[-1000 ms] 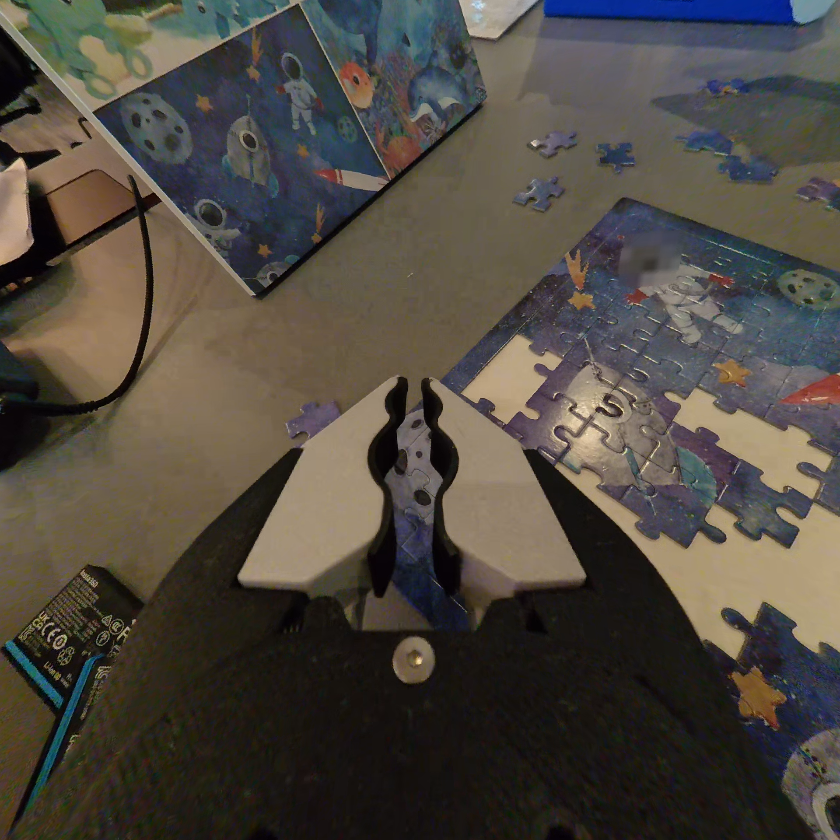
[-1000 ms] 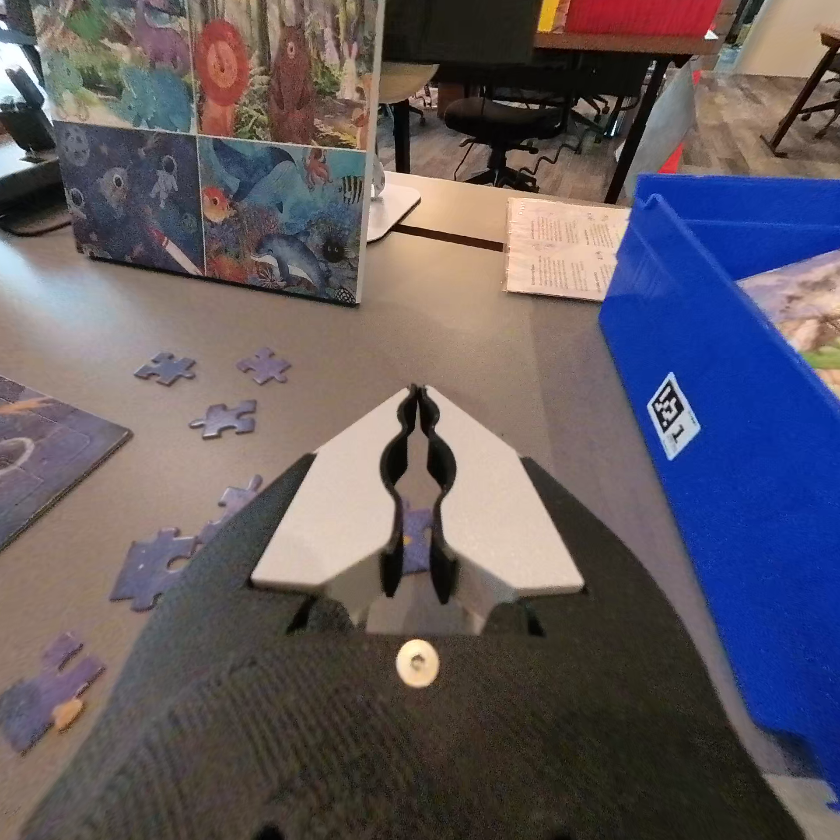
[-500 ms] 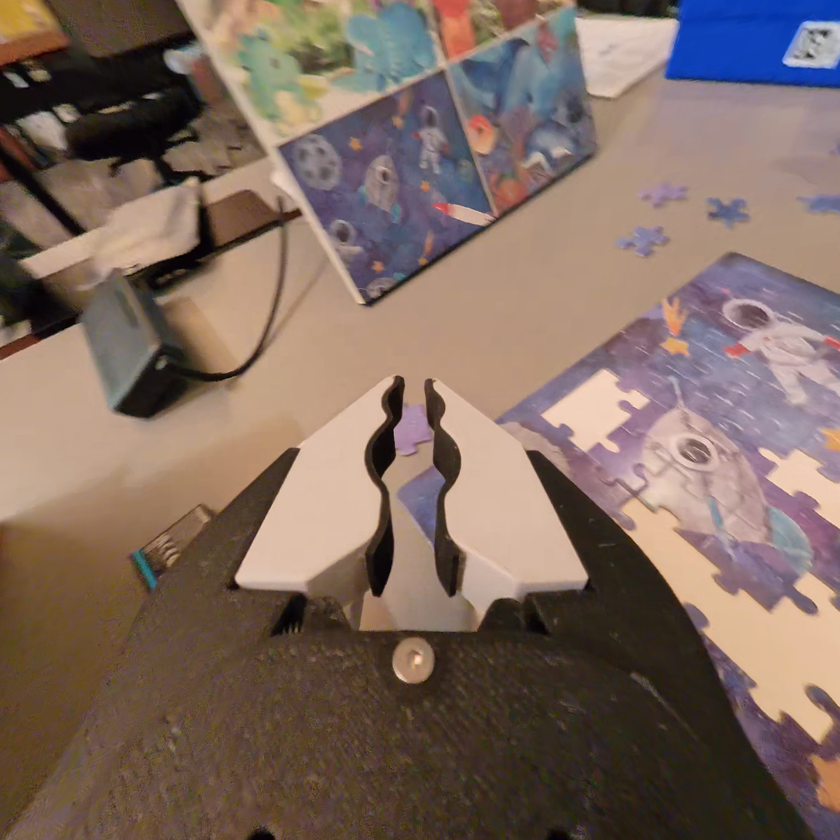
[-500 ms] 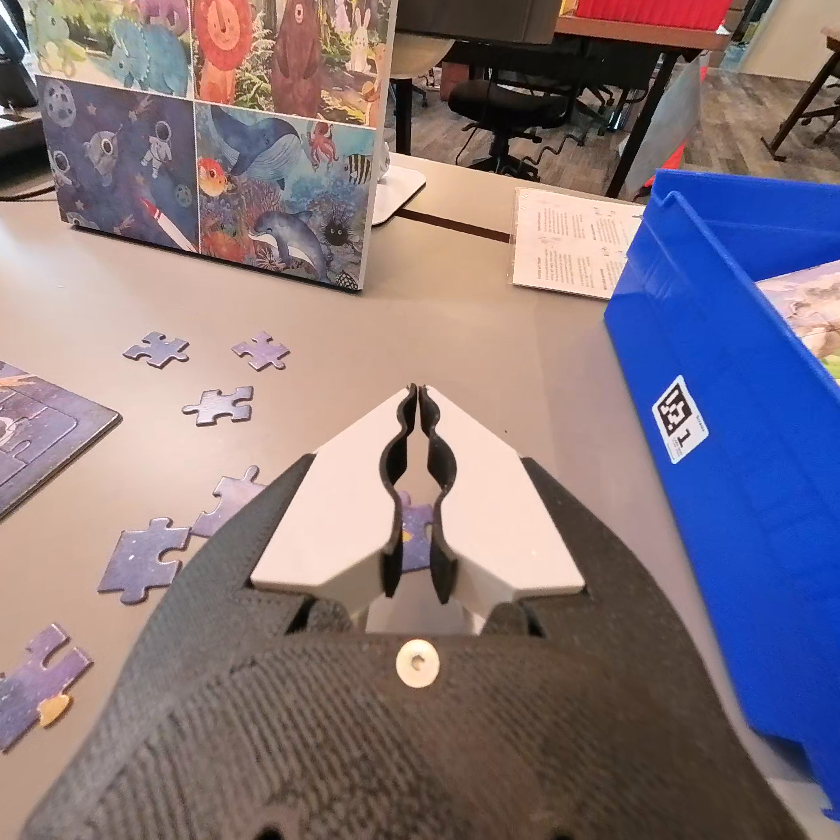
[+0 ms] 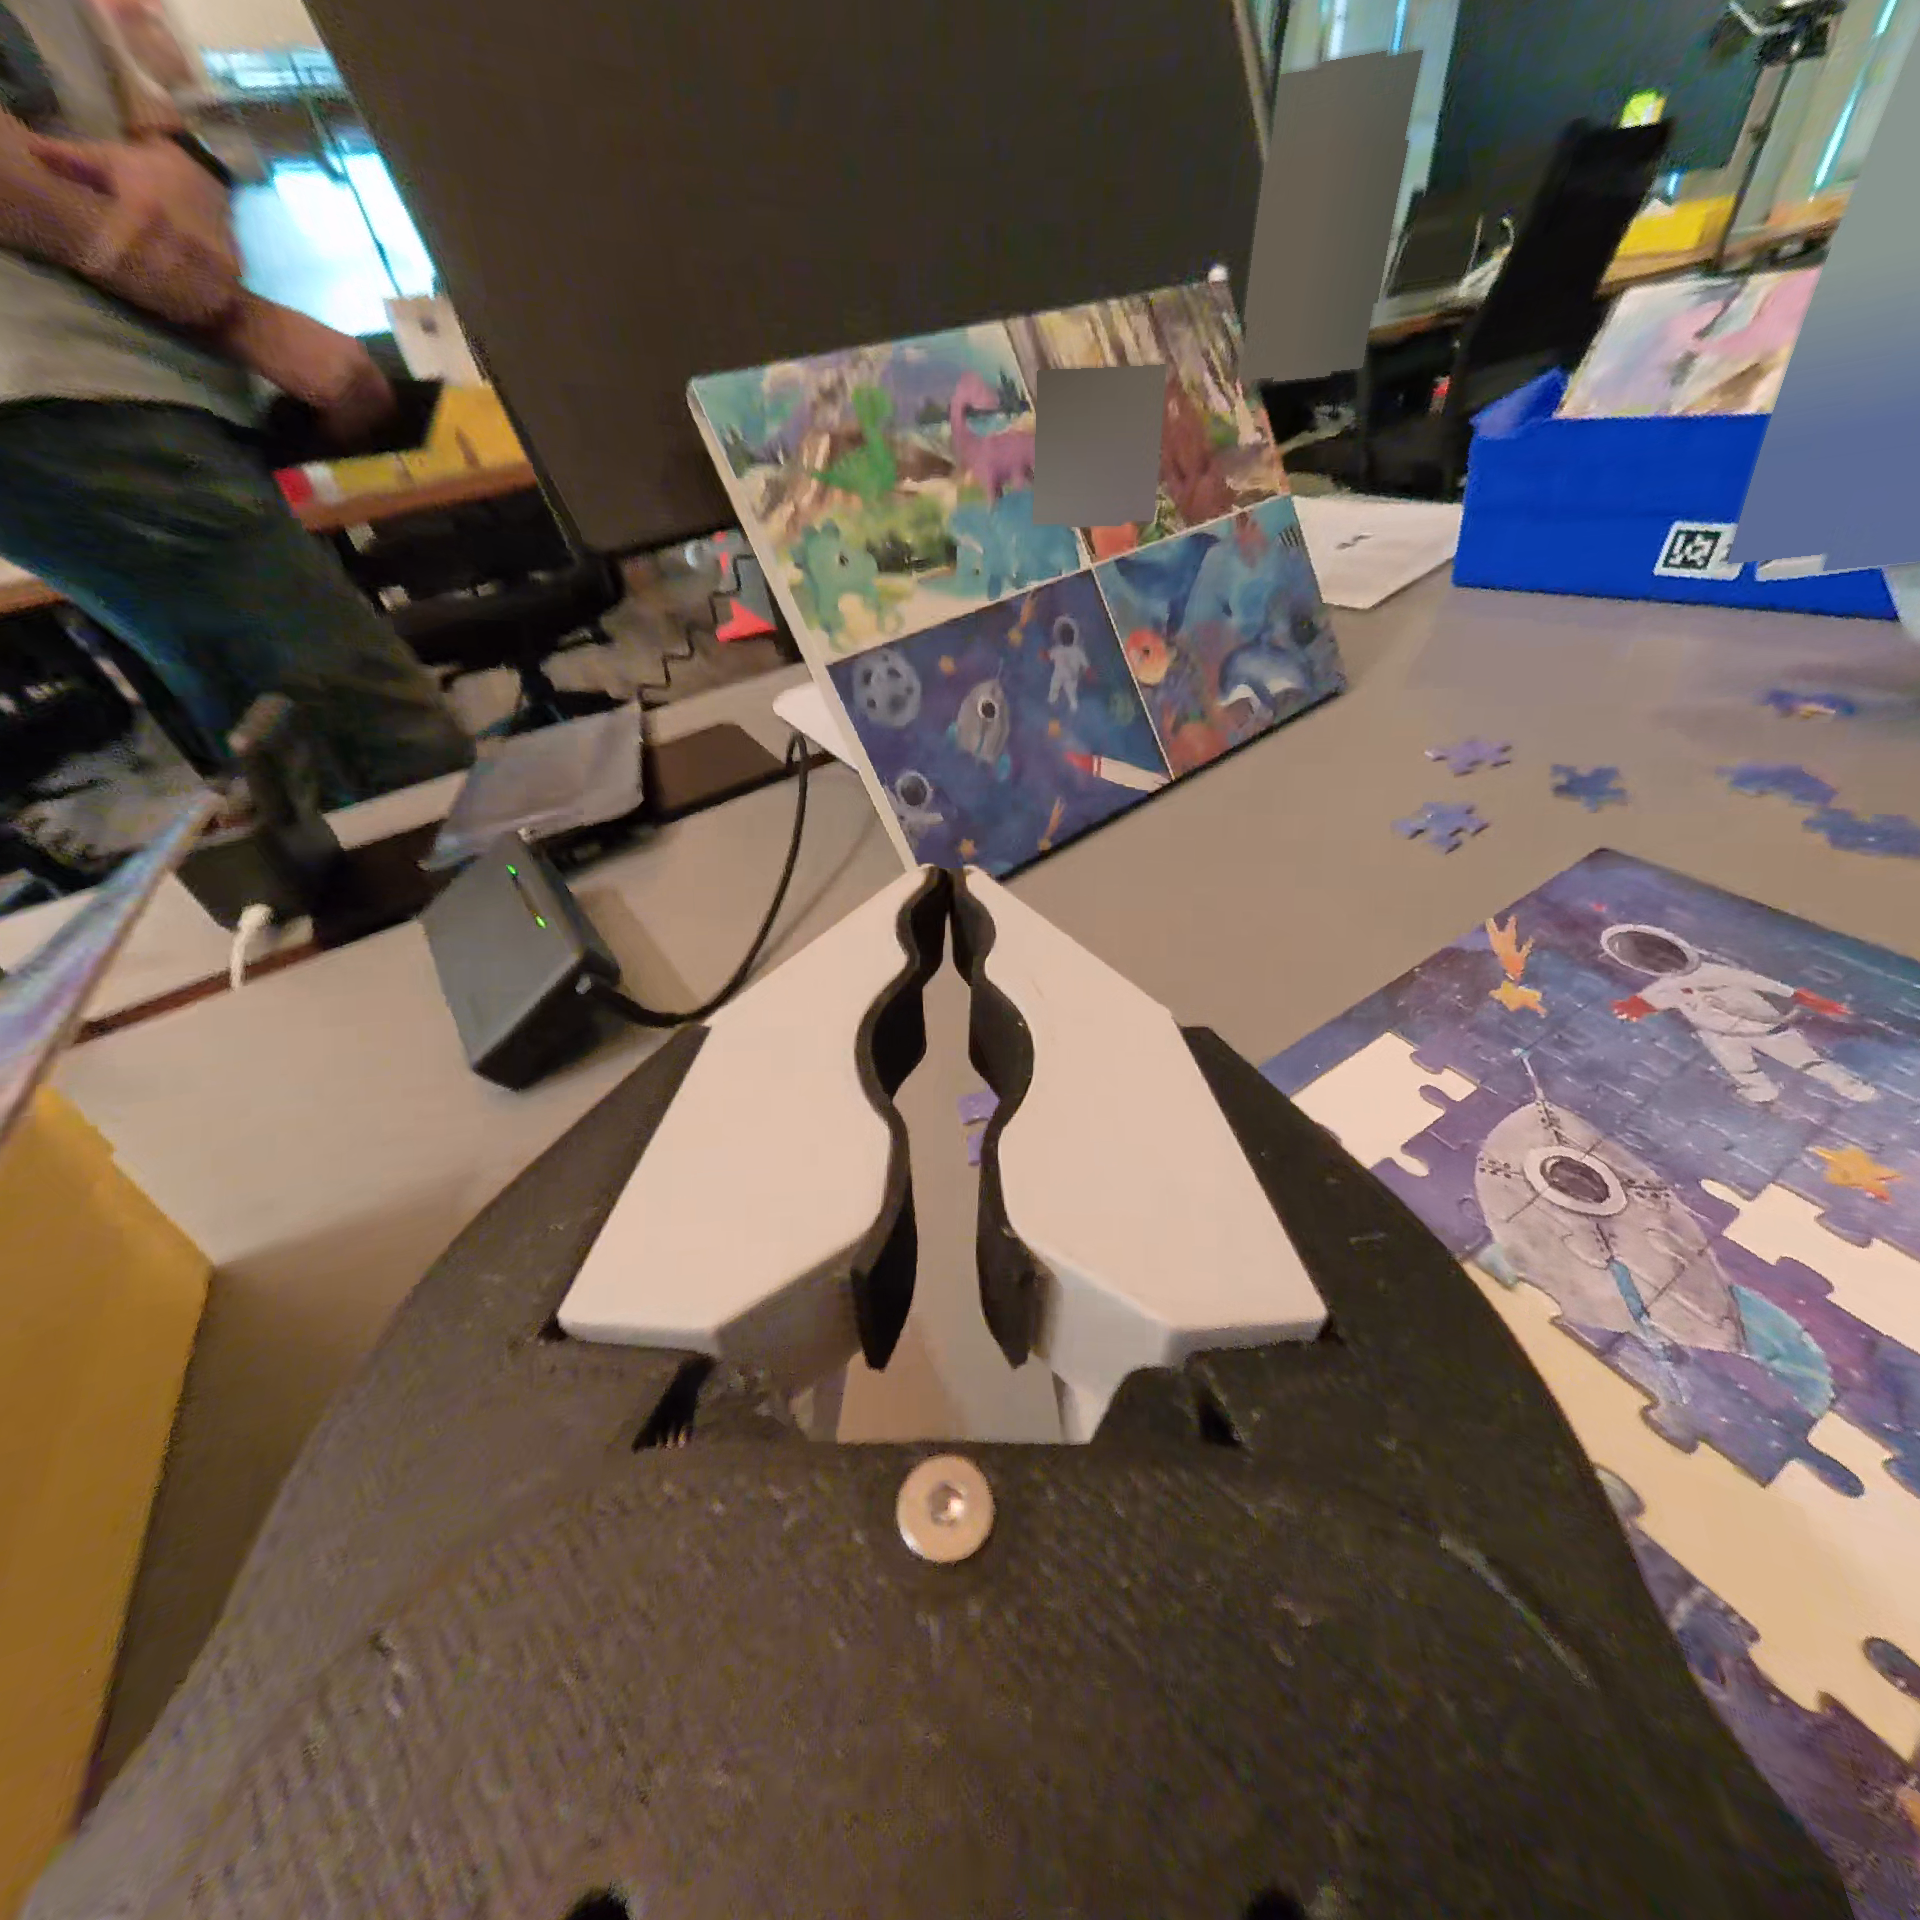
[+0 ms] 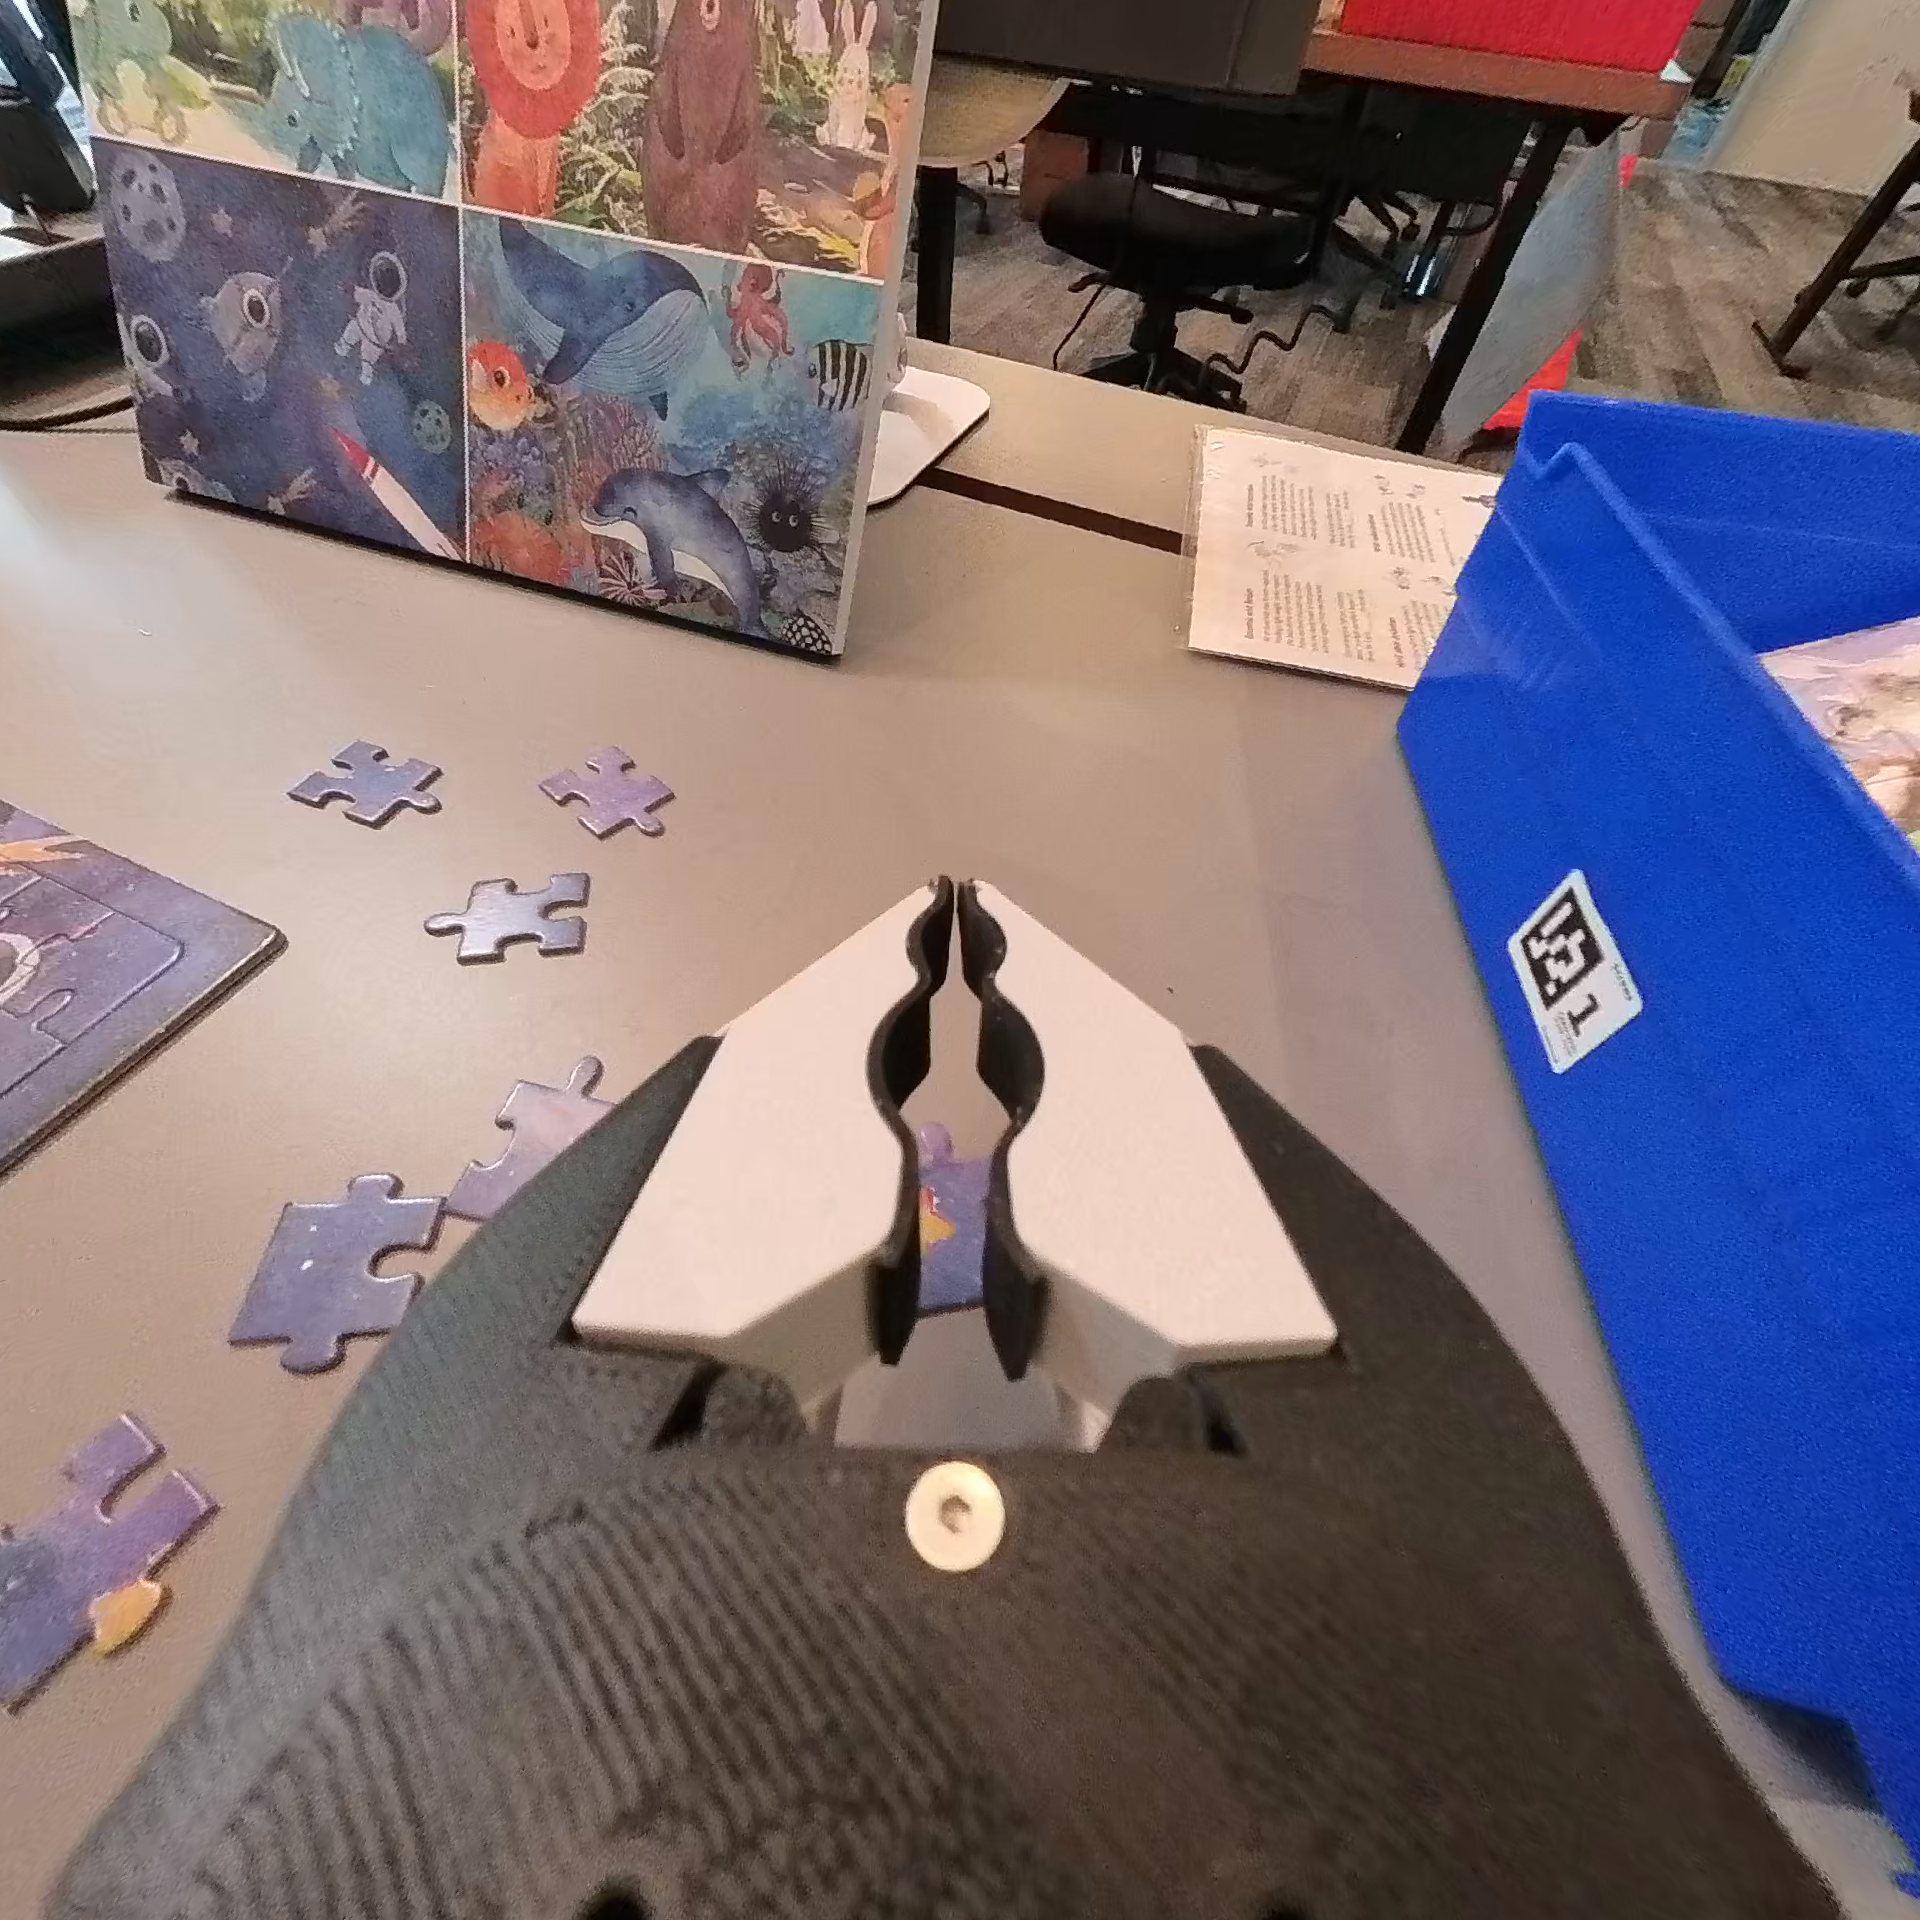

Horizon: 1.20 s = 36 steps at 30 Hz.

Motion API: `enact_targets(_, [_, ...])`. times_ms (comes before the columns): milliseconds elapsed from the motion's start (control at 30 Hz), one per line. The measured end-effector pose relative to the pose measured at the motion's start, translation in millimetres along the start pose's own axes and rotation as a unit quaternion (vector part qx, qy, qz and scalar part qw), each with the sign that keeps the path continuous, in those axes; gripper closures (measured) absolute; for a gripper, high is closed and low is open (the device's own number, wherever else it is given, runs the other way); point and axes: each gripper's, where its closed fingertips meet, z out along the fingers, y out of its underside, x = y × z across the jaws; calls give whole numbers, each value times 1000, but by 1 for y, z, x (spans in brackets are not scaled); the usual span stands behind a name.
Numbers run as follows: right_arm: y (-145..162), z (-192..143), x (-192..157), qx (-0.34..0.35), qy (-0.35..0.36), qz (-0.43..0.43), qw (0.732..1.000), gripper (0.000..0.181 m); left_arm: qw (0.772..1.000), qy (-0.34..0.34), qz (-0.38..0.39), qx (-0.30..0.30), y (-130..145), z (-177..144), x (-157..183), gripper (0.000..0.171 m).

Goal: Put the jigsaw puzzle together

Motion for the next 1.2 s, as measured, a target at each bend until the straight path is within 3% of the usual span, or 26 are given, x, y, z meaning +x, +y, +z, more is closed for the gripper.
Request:
enact_targets(133, [1,1,-1,-2,-1,-3,1000,181,999,-8,13,-36,15,0,-13,171])
enact_targets(333, [3,2,-2,-8,-2,-8,1000,181,983,107,-75,-128,52,10,7,171])
enact_targets(567, [4,2,-3,-12,-3,-10,1000,181,983,84,-18,-159,64,14,10,171])
enact_targets(1200, [7,5,-6,-22,-6,-18,1000,181,981,102,6,-168,66,16,26,171])
